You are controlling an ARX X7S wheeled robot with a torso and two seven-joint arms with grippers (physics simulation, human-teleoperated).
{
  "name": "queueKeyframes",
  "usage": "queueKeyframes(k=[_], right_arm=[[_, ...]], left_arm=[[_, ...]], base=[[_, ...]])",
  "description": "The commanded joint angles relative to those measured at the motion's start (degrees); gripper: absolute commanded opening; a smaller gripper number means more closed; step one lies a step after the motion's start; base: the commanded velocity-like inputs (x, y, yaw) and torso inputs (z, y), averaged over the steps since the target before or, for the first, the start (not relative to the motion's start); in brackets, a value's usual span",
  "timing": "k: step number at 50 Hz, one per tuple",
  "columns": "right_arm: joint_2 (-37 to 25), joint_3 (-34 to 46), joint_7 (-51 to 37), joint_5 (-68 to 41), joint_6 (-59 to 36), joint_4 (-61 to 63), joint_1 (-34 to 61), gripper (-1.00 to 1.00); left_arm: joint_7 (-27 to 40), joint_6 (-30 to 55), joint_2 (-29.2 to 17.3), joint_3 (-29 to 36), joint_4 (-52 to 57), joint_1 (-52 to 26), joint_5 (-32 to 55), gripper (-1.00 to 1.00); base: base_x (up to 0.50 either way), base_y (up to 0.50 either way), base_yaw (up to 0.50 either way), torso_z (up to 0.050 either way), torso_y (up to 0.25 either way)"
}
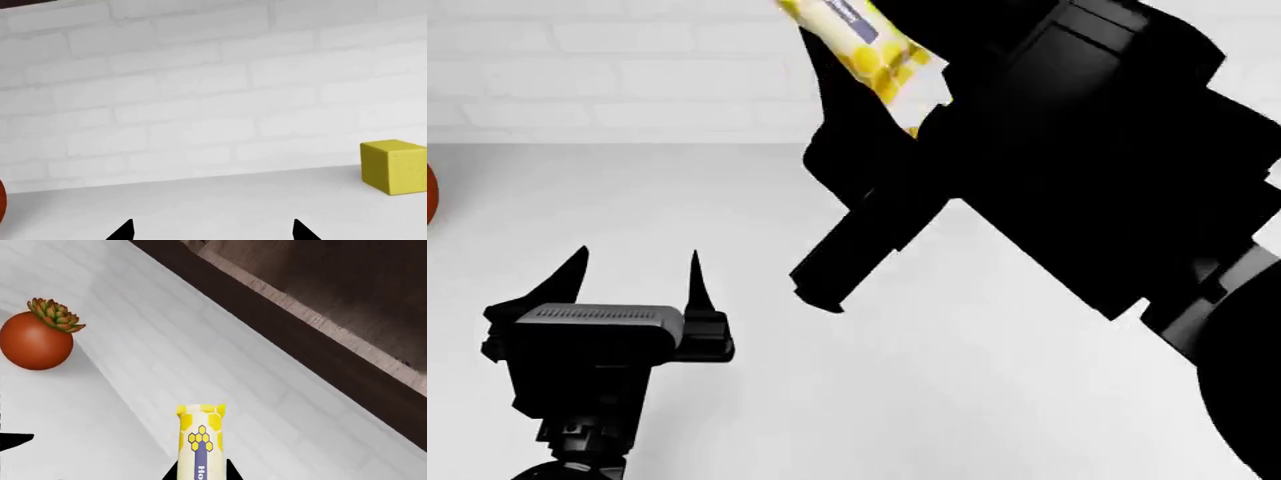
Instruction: Pick the bar and yogurt from the counter and place them in the cabinets closest to them.
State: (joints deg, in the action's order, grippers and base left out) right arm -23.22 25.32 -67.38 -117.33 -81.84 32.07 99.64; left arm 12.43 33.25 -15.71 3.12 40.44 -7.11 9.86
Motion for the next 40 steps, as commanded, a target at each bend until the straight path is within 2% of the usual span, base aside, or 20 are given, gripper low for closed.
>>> queueKeyframes(k=[1,4,11,17,28,40], right_arm=[[5.45,-2.74,33.94,37.74,-2.06,-1.64,10.73,-1.00],[3.83,3.00,42.20,49.83,5.28,-1.97,11.40,-1.00],[3.23,9.22,50.81,63.99,17.54,-8.77,13.57,-1.00],[3.57,10.02,52.39,70.53,23.83,-15.08,15.56,-1.00],[6.82,8.31,54.14,76.15,31.90,-30.02,18.92,-1.00],[12.51,12.50,63.40,86.34,47.65,-57.05,26.17,-1.00]], left_arm=[[0.48,1.07,-0.30,0.00,1.52,-0.04,0.50,1.00],[0.52,0.64,-0.47,-0.18,1.49,0.23,0.52,1.00],[0.95,1.24,-0.79,-0.64,2.29,0.38,0.75,1.00],[1.19,1.44,-0.98,-0.62,2.66,0.46,0.83,1.00],[1.00,-0.27,-0.84,-0.07,0.77,0.58,1.08,1.00],[1.15,-0.42,-1.00,0.31,0.81,0.56,1.42,1.00]], base=[[0.00,0.00,0.00,0.000,0.000],[0.00,0.00,0.00,0.000,0.000],[0.00,0.00,0.00,0.000,0.000],[0.00,0.00,0.00,0.000,0.000],[0.00,0.00,0.00,0.000,0.000],[0.00,0.00,0.00,0.000,0.000]])
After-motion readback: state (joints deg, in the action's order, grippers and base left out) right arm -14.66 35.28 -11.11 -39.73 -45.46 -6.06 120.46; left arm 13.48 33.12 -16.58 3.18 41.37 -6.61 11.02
